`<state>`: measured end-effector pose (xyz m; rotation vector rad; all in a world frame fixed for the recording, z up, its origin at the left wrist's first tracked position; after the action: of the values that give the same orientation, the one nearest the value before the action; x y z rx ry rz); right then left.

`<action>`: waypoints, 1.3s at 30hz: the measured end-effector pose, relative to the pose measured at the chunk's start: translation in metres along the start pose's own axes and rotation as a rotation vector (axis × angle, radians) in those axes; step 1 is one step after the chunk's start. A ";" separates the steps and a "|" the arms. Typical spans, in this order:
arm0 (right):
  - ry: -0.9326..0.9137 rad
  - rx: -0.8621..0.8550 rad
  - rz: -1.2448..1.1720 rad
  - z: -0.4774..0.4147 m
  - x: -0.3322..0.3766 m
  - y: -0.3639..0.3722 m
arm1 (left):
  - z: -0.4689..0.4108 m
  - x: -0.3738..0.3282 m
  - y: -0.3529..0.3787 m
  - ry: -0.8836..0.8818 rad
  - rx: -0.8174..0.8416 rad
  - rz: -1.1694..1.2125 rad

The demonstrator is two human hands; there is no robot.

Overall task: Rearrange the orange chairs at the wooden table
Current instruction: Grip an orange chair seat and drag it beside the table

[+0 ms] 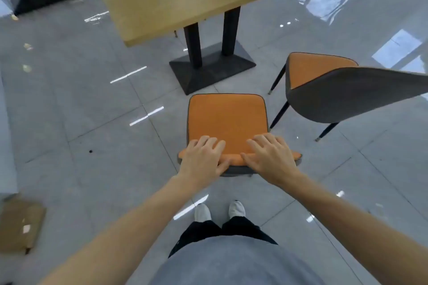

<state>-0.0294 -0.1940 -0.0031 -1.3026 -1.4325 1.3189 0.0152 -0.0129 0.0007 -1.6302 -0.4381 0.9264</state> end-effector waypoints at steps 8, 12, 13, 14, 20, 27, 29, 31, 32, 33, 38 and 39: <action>-0.100 0.030 -0.079 0.027 -0.019 0.027 | 0.006 -0.003 0.033 0.002 0.038 0.000; -0.134 -0.017 -0.049 0.024 -0.023 0.037 | 0.001 0.002 0.043 -0.040 0.001 -0.002; -0.134 -0.059 -0.041 0.023 -0.022 0.039 | 0.000 0.004 0.044 -0.031 -0.029 -0.005; -0.131 -0.099 -0.031 0.022 -0.022 0.040 | 0.000 0.004 0.045 -0.019 -0.059 -0.004; -0.125 -0.291 0.029 0.008 -0.027 0.043 | -0.011 0.011 0.042 0.015 -0.190 -0.005; -0.104 -0.374 0.044 -0.036 -0.044 0.053 | -0.054 0.032 0.032 -0.004 -0.174 -0.050; -0.106 -0.362 0.032 -0.047 -0.042 0.062 | -0.062 0.041 0.033 -0.014 -0.149 -0.048; -0.105 -0.355 0.025 -0.064 -0.044 0.067 | -0.074 0.053 0.031 -0.033 -0.127 -0.044; -0.105 -0.347 0.020 -0.074 -0.046 0.068 | -0.082 0.058 0.029 -0.044 -0.110 -0.044; -0.110 -0.340 0.015 -0.082 -0.048 0.068 | -0.089 0.064 0.027 -0.052 -0.095 -0.042; -0.084 -0.364 0.014 -0.122 -0.051 0.077 | -0.119 0.093 0.018 -0.039 -0.088 -0.036; -0.064 -0.378 0.003 -0.131 -0.049 0.078 | -0.125 0.101 0.016 -0.038 -0.083 -0.034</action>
<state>0.1196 -0.2229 -0.0540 -1.5126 -1.7865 1.1343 0.1701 -0.0268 -0.0433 -1.6771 -0.5354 0.9258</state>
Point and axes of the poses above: each hand's wrist, its own z-axis away from the middle knuckle, its own y-axis out of the palm, x = y × z, the point moved 2 cm from there along -z, towards the middle knuckle, and after that the axes turned 11 degrees about z, right-handed, at the moved point
